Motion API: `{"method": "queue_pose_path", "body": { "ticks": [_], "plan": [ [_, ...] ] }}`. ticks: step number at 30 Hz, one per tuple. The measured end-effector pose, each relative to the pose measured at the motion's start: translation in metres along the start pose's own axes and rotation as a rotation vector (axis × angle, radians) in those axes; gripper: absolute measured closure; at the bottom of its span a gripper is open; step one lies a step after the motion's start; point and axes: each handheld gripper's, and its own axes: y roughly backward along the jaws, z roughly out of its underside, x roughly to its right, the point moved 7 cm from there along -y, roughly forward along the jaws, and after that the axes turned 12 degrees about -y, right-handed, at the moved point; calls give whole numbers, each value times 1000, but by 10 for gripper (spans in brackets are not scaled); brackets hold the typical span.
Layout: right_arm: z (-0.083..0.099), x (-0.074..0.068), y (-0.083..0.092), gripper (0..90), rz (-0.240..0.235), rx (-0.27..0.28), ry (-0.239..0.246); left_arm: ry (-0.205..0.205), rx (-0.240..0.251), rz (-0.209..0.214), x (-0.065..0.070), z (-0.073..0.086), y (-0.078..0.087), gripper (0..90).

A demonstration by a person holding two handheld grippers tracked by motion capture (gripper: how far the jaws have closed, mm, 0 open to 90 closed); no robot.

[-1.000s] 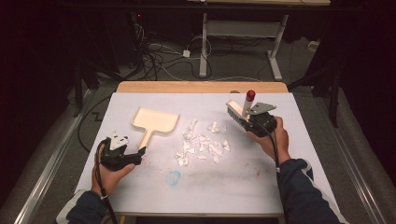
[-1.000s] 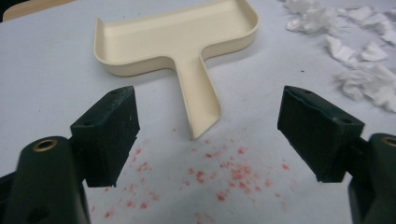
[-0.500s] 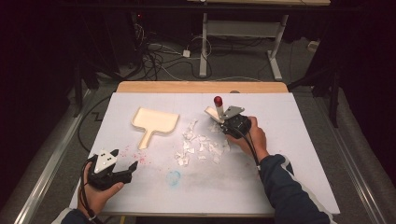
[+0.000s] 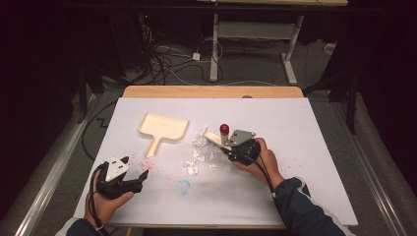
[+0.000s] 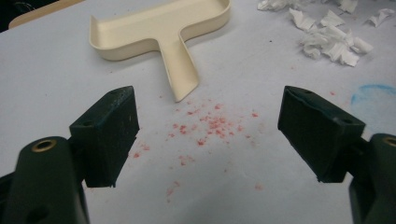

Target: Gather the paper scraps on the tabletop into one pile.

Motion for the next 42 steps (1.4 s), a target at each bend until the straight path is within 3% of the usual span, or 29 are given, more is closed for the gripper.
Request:
{"method": "queue_pose_path", "body": {
  "ticks": [9, 22, 27, 34, 37, 38, 40, 42],
  "plan": [
    [-2, -3, 10, 675, -11, 12, 20, -16, -10, 1, 2, 0, -1, 197],
    [-40, 36, 15, 675, 13, 36, 4, -26, -16, 7, 2, 0, -3, 197],
    [-51, 49, 1, 674, 60, 24, 14, -23, -15, 11, 3, -1, -5, 197],
    [-62, 58, -43, 675, 126, 2, 58, -29, -21, 15, 3, -1, -7, 197],
    [-61, 54, -61, 675, 123, 3, 84, -23, -23, 17, 2, 0, -8, 197],
    [-58, 49, -69, 675, 78, 8, 89, -22, -25, 17, 2, 1, -9, 197],
    [-58, 44, -71, 675, 58, 19, 86, -21, -27, 18, 2, 1, -9, 197],
    [-57, 36, -72, 675, 27, 10, 116, -21, -28, 20, 3, 1, -9, 197]
  ]
}}
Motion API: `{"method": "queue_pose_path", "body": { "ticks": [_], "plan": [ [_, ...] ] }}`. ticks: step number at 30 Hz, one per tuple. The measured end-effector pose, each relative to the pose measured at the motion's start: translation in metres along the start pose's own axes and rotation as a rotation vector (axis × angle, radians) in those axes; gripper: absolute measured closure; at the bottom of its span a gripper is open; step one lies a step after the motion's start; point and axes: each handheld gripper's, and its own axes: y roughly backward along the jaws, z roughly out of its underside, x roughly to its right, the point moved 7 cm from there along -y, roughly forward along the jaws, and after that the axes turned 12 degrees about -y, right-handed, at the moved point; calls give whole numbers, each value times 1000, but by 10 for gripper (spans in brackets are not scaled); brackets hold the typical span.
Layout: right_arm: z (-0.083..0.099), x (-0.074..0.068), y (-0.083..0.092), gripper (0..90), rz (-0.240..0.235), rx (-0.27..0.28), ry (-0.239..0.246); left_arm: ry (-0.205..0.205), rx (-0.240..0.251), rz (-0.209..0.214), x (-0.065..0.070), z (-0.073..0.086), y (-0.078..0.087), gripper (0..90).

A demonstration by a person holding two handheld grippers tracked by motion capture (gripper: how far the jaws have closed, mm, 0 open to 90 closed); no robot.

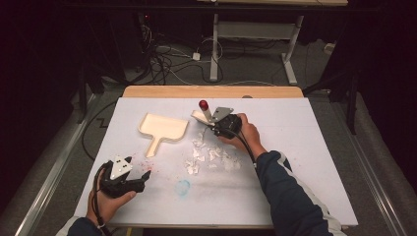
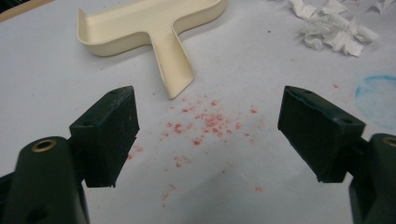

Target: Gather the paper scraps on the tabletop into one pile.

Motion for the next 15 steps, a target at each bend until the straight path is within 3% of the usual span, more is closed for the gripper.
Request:
{"method": "queue_pose_path", "body": {
  "ticks": [8, 11, 15],
  "plan": [
    [13, -31, 18, 673, -150, 18, 99, -8, 0, 4, 1, -1, 0, 197],
    [19, -36, 30, 673, -207, 39, 140, -14, 0, 5, 2, -1, 1, 197],
    [28, -44, 48, 673, -267, 54, 160, -19, 4, 4, 4, -2, 2, 197]
  ]
}}
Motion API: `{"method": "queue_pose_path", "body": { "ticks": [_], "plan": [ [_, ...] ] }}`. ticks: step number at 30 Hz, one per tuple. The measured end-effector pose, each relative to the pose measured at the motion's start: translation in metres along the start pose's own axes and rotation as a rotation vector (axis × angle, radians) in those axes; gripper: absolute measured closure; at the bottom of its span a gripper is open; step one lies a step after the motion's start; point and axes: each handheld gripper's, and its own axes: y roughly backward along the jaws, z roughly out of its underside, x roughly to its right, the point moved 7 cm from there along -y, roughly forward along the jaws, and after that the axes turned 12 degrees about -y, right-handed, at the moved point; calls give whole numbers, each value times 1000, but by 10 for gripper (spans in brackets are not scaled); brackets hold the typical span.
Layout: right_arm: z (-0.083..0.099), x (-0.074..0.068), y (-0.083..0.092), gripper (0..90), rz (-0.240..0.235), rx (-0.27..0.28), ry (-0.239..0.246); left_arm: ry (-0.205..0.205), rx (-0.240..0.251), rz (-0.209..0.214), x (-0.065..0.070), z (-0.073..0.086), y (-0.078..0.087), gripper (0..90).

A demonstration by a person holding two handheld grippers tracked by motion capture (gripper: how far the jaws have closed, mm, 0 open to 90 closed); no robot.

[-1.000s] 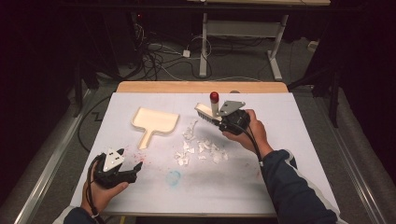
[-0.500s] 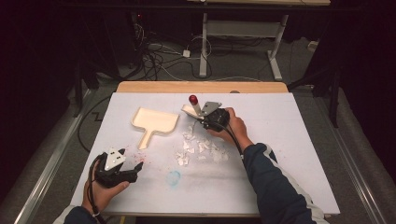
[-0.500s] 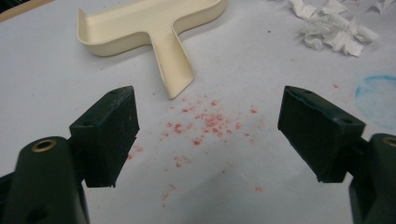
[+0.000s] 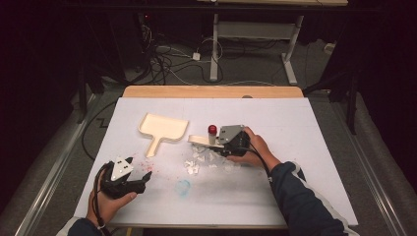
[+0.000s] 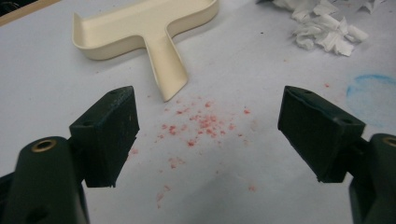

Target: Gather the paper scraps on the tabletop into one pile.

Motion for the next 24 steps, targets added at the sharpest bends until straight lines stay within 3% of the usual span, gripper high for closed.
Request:
{"method": "queue_pose_path", "body": {
  "ticks": [5, 10, 13, 14, 18, 21, 24],
  "plan": [
    [12, -14, 17, 673, -41, 18, -6, -4, 1, 5, 2, -1, 0, 197],
    [17, -15, 27, 673, -19, 33, -14, -12, -6, 7, 3, -1, -1, 197],
    [18, -12, 32, 674, 7, 52, -34, -15, -4, 7, 4, -1, 0, 197],
    [18, -9, 35, 674, 47, 65, -59, -19, -8, 6, 4, -1, 0, 197],
    [19, -9, 43, 674, 96, 94, -110, -20, -9, 2, 4, -1, 0, 196],
    [19, -4, 52, 675, 145, 82, -111, -23, -9, 0, 4, -1, 0, 197],
    [17, 0, 63, 675, 134, 135, -187, -26, -11, -4, 4, -1, 1, 197]
  ]
}}
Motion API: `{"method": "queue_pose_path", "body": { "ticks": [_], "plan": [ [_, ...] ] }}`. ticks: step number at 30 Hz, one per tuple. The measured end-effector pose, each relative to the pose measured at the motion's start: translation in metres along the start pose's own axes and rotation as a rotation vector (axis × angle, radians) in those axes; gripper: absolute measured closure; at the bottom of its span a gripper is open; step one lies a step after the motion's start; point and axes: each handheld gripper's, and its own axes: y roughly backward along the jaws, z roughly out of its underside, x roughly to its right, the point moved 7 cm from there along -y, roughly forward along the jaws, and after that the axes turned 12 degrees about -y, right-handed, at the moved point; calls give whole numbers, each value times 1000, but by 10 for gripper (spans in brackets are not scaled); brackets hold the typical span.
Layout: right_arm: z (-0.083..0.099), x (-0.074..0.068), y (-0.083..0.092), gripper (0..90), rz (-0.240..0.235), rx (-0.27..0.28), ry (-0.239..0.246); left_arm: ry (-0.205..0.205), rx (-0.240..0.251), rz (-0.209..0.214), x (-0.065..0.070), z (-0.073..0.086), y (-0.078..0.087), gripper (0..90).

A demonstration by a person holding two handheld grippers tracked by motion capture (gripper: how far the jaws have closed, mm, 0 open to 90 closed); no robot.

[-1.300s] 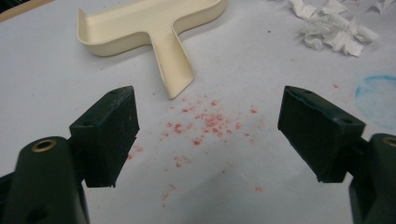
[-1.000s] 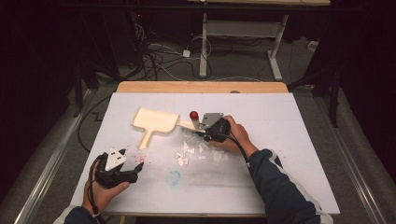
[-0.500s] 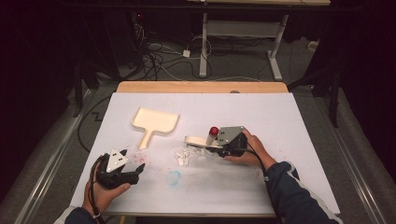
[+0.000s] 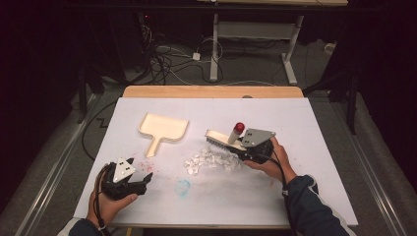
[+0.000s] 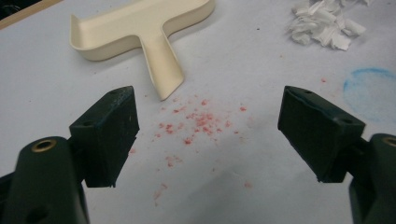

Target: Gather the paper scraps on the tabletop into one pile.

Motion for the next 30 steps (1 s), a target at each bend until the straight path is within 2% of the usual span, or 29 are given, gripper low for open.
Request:
{"method": "queue_pose_path", "body": {
  "ticks": [4, 6, 13, 15, 19, 21, 23, 26, 30],
  "plan": [
    [-7, 5, 12, 674, 19, 18, -55, -10, 2, 0, 1, -1, 1, 197],
    [-10, 6, 18, 674, 26, 13, -98, -15, -2, -1, 1, -1, 1, 197],
    [-13, -3, 24, 674, 9, -9, -218, -13, -3, -1, 1, 0, 1, 197],
    [-16, -9, 23, 674, -26, -1, -274, -13, -4, 0, 0, 0, 1, 197],
    [-23, -33, 14, 674, -98, 8, -377, -12, -2, -1, 0, 1, 1, 197],
    [-26, -48, 4, 674, -140, 4, -421, -12, -3, 0, 0, 1, 1, 197],
    [-29, -64, -7, 674, -158, -4, -461, -14, -3, 3, 0, 1, 2, 196],
    [-34, -88, -23, 674, -223, -19, -483, -19, 5, 0, 1, 0, 4, 197],
    [-34, -111, -46, 674, -226, -38, -496, -12, 3, 1, 0, 1, 4, 197]
  ]
}}
